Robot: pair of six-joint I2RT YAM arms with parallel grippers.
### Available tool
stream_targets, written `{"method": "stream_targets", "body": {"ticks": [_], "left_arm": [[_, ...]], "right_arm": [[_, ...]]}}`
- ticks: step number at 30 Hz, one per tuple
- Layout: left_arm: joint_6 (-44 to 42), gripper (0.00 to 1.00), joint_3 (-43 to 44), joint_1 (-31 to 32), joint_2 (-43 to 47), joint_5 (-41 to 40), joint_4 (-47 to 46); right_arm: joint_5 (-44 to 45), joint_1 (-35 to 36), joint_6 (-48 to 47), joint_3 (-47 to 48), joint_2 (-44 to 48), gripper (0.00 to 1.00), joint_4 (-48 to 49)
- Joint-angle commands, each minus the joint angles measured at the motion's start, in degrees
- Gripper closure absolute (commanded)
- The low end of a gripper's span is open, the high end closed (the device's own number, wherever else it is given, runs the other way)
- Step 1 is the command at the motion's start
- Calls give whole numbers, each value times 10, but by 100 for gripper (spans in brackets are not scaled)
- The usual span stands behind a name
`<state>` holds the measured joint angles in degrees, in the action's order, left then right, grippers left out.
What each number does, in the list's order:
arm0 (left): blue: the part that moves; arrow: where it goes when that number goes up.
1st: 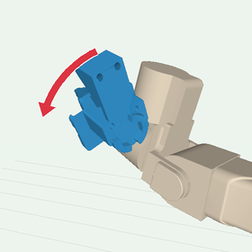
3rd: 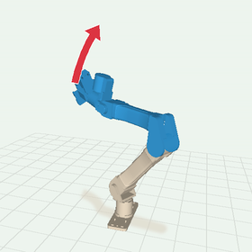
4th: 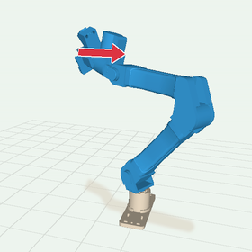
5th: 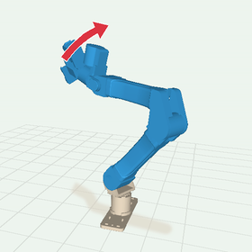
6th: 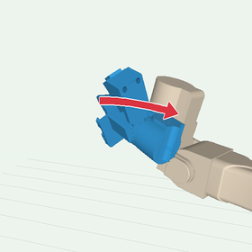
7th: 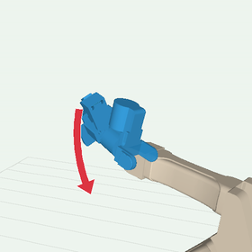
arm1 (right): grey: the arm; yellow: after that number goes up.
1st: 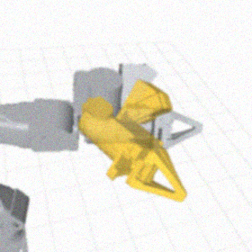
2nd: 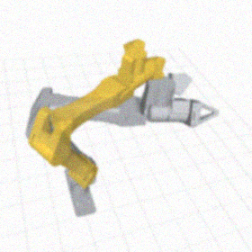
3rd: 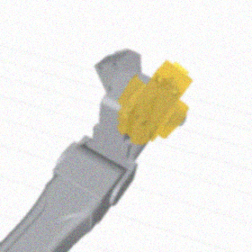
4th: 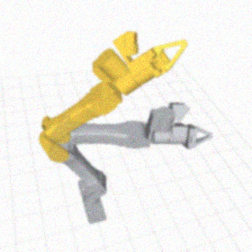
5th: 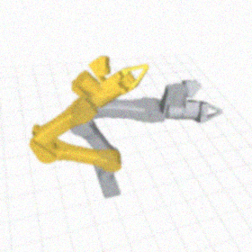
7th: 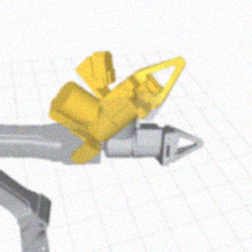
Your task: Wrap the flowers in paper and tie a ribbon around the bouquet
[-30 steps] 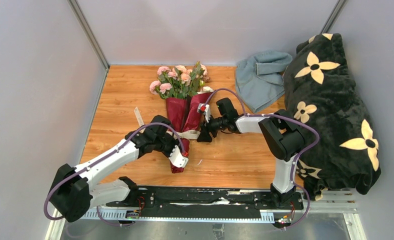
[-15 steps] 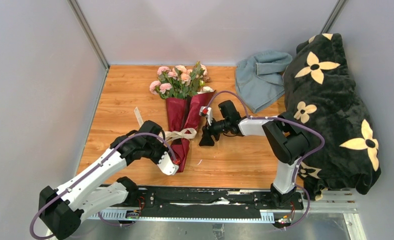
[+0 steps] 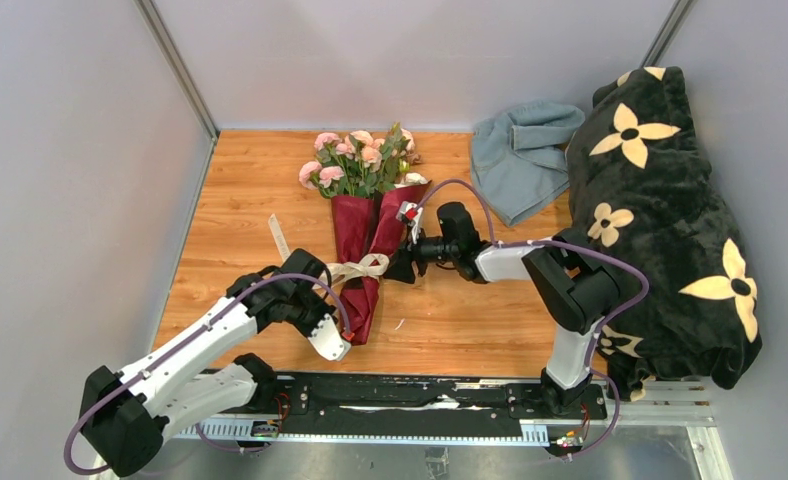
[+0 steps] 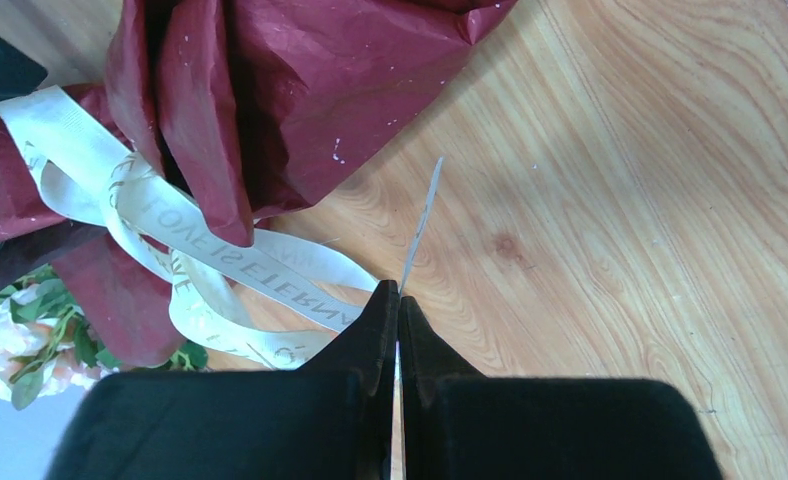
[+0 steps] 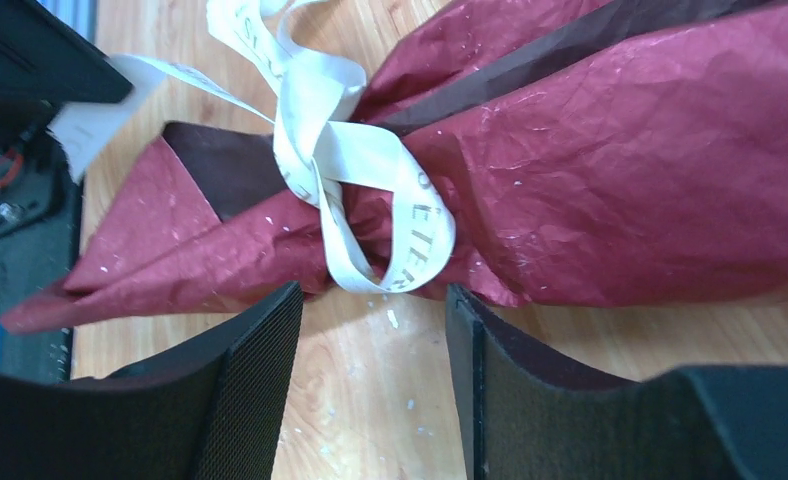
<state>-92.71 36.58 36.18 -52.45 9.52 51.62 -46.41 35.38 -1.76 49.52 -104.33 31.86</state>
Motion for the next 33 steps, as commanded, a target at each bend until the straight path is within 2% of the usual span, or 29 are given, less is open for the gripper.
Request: {"method": "stream_targets", "body": {"ticks": [1,7,12,21,26,28,31,32,33], "left_arm": [[-3,100,-2,0,-11,-5,5],[-4,100,-10,0,-14,-4,-3],[5,100,-13,0,-18,0,-6],[1,100,-37,0,-17,-3,-20],[2,100,-38,0,-21,-5,-27],[6,100,-37,0,-23,-5,-27],[13,100,-39,-1,-22,-8,-27],[15,100,-42,-1,-20,-8,-27],[14,100,-47,-2,-18,-8,-27]], "right_arm": [[5,12,149,-37,-15,43,149],[28,33,269,-75,-61,50,306],[57,37,320,-81,-94,58,403],[81,37,313,-88,-85,55,381],[82,37,313,-75,-86,59,364],[83,37,312,-70,-86,68,357],[78,37,313,-66,-85,94,351],[76,36,313,-66,-83,99,349],[73,37,313,-66,-82,100,347]]}}
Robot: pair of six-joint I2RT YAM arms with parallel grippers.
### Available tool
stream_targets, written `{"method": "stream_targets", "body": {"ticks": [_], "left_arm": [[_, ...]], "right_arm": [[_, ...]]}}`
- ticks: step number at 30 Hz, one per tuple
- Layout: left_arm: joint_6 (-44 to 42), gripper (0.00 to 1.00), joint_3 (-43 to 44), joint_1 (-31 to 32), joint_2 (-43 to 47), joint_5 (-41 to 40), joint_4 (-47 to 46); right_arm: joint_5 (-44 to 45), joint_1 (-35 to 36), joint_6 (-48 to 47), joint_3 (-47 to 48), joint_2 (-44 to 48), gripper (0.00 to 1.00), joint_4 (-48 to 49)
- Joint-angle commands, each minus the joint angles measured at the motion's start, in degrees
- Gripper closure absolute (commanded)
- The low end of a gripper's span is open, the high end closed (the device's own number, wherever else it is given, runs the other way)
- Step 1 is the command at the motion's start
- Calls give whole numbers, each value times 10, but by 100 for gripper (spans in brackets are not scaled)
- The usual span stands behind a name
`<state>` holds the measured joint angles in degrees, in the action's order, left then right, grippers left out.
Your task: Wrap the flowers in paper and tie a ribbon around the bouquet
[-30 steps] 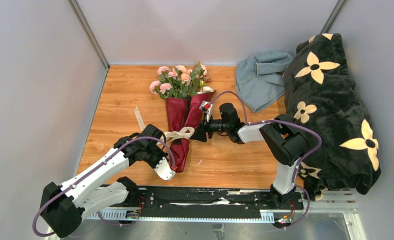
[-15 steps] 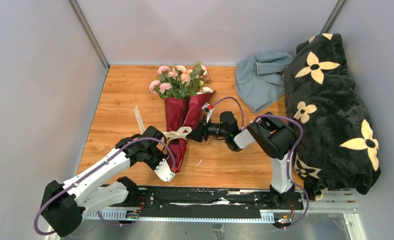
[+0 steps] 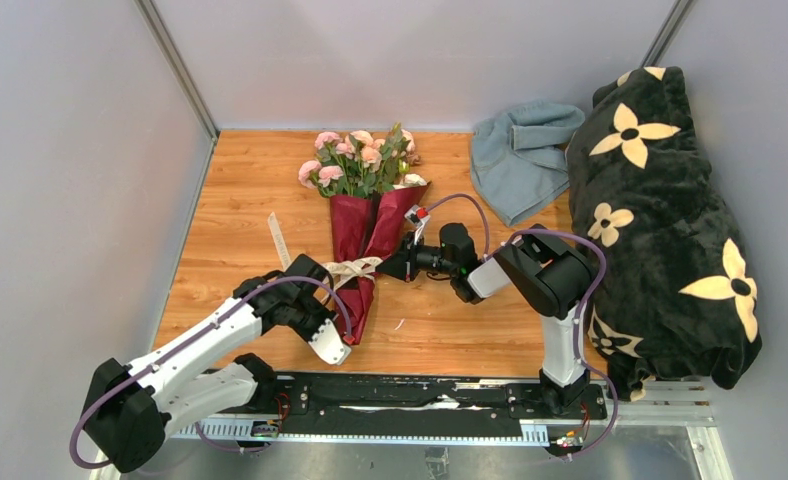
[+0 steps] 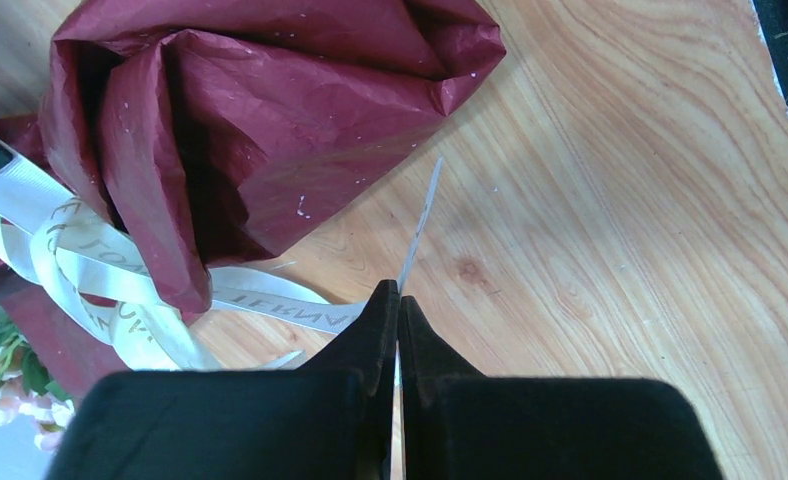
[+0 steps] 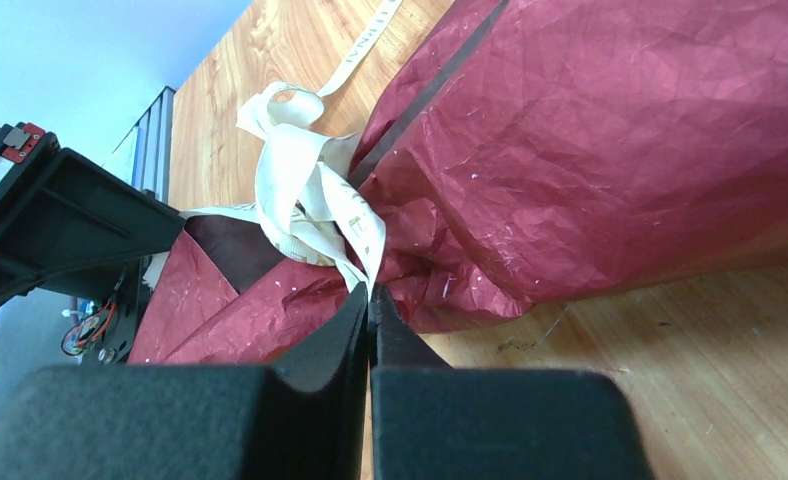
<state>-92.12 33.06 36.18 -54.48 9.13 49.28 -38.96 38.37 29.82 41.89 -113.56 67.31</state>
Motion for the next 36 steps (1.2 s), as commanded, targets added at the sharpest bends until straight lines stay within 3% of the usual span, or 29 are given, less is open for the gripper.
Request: {"method": "stream_targets", "body": {"ticks": [1,3,5,8,13,16,20,25,27,29,31,33,34,36], "left_arm": [[8,100,-19,-3,5,-3,-4],[11,93,-33,-3,14,-3,-4],[29,78,-34,-3,24,-5,-7],[120,56,-8,-13,31,1,-29],[254,39,63,-115,33,69,-36],[306,7,78,-174,9,74,-90],[327,2,73,-189,-71,13,-198],[299,0,69,-190,-136,23,-269],[281,6,62,-190,-154,18,-307],[249,26,50,-190,-170,18,-328],[215,55,45,-190,-178,17,-339],[192,91,41,-190,-184,13,-357],[186,100,38,-190,-186,10,-375],[182,100,36,-191,-197,8,-421]], "right_arm": [[-2,7,-1,10,12,100,-14],[-4,7,-2,11,17,100,-23],[-4,7,-5,11,24,100,-32],[1,8,-19,11,34,100,-57],[4,20,-57,25,56,100,-114],[5,26,-73,35,64,100,-141],[6,28,-77,36,72,100,-148],[12,31,-99,34,91,100,-175],[15,30,-106,31,98,100,-180],[15,30,-114,31,102,100,-191],[15,31,-121,33,105,100,-206],[16,32,-132,32,112,100,-226],[17,32,-139,31,117,100,-238],[25,36,-157,26,127,100,-271]]}}
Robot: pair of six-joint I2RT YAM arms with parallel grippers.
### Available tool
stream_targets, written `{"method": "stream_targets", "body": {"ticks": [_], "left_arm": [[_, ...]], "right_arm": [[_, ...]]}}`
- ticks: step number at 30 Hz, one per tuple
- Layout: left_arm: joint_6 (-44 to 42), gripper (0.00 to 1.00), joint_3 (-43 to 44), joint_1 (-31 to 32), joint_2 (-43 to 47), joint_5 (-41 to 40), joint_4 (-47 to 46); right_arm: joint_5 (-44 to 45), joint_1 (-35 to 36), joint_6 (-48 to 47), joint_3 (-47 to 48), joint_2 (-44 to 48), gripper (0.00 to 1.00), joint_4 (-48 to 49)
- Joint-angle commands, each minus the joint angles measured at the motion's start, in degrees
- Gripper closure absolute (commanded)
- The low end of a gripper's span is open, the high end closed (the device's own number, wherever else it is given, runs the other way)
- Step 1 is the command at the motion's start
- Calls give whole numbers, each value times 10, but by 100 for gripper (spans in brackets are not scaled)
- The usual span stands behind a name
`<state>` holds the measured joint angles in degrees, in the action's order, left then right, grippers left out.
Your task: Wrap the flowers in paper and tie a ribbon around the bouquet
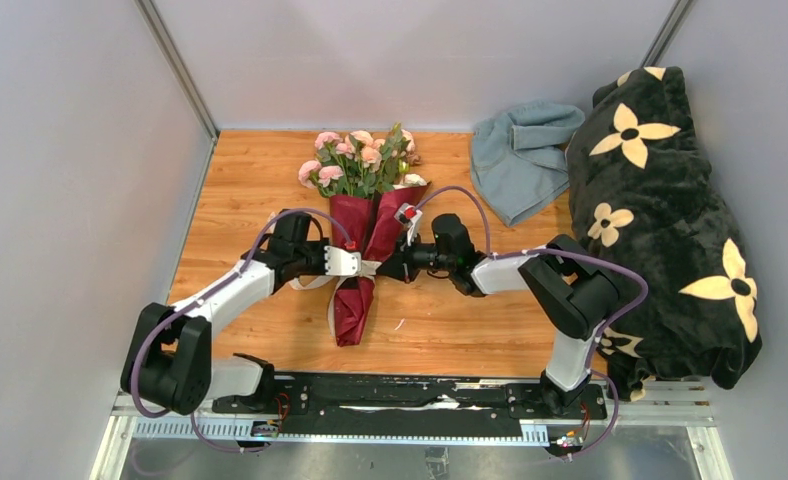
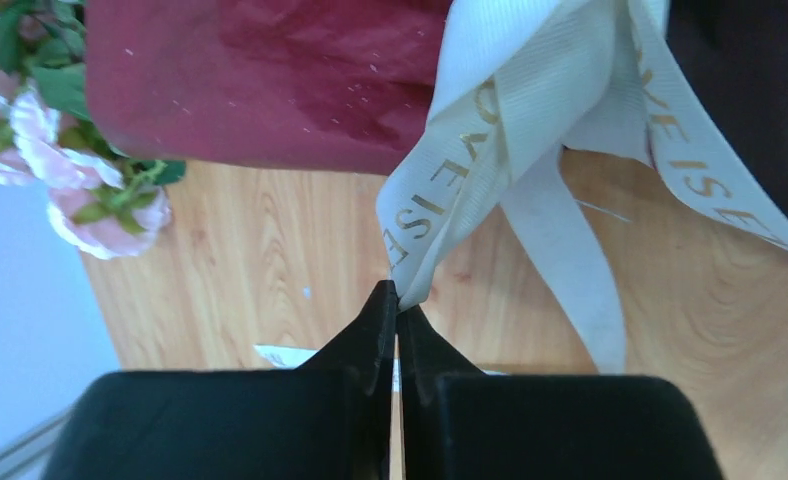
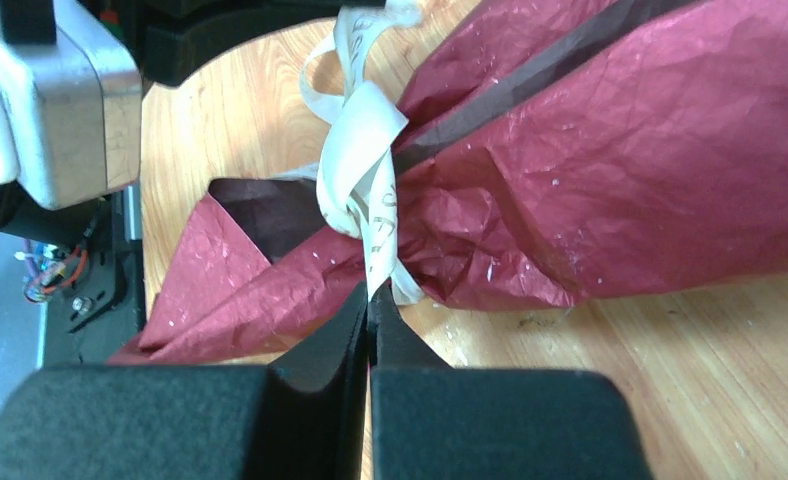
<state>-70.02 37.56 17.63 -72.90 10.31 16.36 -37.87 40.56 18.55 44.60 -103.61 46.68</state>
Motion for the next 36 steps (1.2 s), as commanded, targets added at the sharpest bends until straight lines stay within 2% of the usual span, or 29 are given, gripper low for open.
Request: {"method": "stream_targets", "body": {"ticks": [1,5,19,27,31,32,34,35,36], "left_arm": [[-38,100,-8,-8,-20,-1,-115],[-56,100,-10,-22,-61,28,-197],[-189,100,-9,-67,-161,79,-208],[-194,100,-3,-79,-182,97,-205],[-169,100,-6,-73,-161,109,-209],[-160,88,-9,-72,-149,110,-213],[-149,47,-10,-73,-118,106,-204],[-148,31,-8,-73,-94,96,-188],[-145,22,-5,-74,-84,89,-173]], "right_arm": [[19,17,-53,-3,32,100,-82],[33,20,-67,-24,52,100,-135],[22,19,-71,-52,44,100,-211],[16,19,-76,-66,37,100,-226],[14,18,-80,-53,37,100,-229],[13,18,-82,-48,37,100,-232],[11,18,-86,-37,36,100,-238],[9,17,-87,-32,35,100,-243],[6,17,-90,-26,34,100,-246]]}}
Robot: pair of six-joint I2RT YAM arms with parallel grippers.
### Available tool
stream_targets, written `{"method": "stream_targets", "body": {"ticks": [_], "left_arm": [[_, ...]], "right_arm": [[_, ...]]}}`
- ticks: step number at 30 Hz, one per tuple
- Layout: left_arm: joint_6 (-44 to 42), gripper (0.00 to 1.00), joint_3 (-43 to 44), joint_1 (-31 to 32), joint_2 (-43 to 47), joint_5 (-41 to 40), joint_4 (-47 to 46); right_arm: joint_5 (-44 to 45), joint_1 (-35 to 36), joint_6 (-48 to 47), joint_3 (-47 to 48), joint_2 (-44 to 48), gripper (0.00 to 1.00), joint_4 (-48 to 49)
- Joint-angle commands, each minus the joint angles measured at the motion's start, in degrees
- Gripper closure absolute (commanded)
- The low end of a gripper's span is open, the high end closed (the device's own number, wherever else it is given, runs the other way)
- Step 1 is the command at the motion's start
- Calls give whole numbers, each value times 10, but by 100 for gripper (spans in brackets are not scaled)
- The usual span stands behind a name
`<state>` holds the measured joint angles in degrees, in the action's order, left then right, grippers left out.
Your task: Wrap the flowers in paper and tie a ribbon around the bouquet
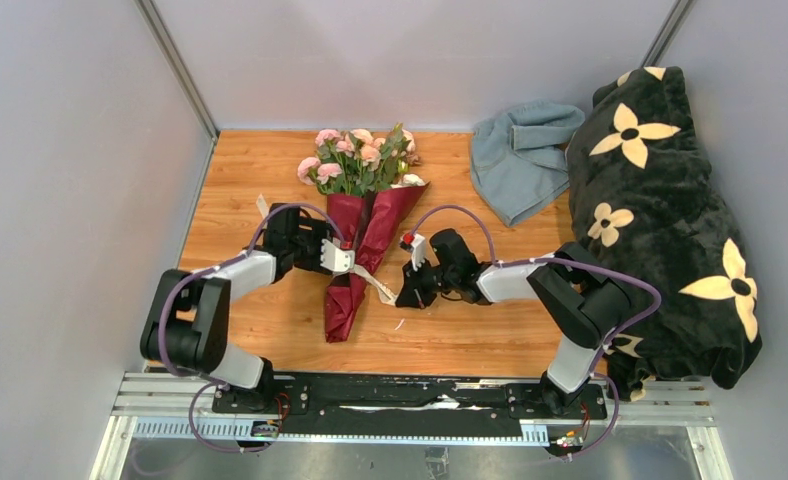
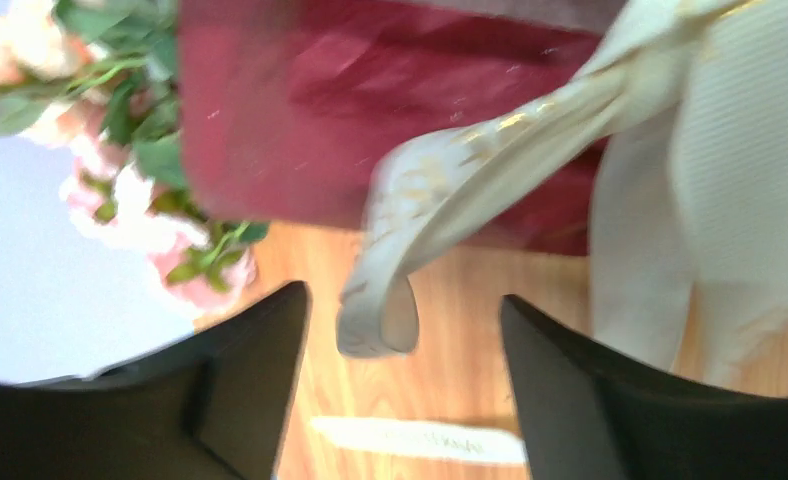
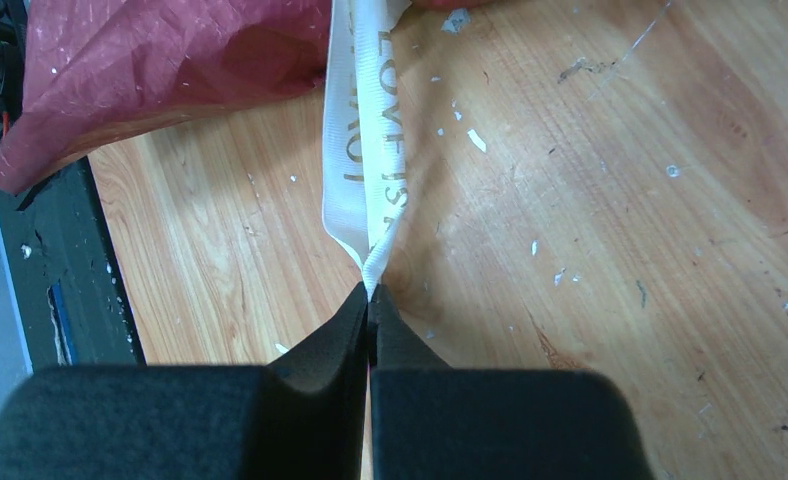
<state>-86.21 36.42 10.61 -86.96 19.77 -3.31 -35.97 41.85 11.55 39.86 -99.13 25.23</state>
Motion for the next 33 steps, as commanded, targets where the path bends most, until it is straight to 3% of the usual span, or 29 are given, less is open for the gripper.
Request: {"method": "stream_targets", "body": {"ticks": [1,6,10,12,14,16,21,33], "left_arm": [[25,18,7,-5,72,-16,37],[77,11,47,-18,136,-47,161],[142,18,111,-18,162,9,326],[161,32,121,-16,168,49,378],[243,58,121,-8,169,73,394],[333,66,126,1,158,73,394],[471,42,119,6,136,82,377],[386,39,71,44,116,30,332]], "right_arm": [[-14,4,-22,26,-11,100,-35],[-13,4,-35,40,-11,100,-52],[-12,5,-36,48,-12,100,-52],[-10,5,-35,49,-13,100,-50],[-12,5,-33,51,-14,100,-47],[-12,5,-33,51,-14,100,-47],[-12,4,-33,51,-16,100,-44],[-13,5,-29,58,-20,100,-34]]}}
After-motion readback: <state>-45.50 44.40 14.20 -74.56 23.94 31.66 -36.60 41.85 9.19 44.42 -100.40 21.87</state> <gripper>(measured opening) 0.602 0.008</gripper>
